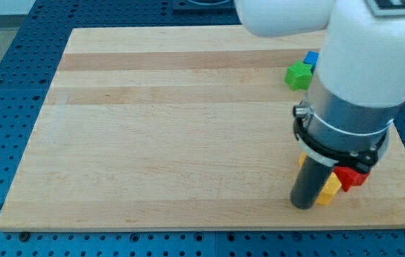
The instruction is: Place the yellow hexagon close to the yellow heart
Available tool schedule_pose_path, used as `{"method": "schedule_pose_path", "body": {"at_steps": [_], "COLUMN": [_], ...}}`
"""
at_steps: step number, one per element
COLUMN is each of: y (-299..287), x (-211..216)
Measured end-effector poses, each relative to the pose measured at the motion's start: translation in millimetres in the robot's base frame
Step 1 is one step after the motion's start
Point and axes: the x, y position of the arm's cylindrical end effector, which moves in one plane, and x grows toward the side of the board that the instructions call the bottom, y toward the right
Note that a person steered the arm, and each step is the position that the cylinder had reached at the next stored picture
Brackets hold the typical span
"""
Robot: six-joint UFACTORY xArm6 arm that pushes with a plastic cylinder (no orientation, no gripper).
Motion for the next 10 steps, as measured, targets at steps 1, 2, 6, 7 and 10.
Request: {"method": "schedule_pose_path", "body": {"at_steps": [1, 2, 6, 7, 10], "y": [1.8, -2.7, -6.0, -2.7, 37.7], "x": [1.1, 16.6, -1.9, 19.3, 2.1]}}
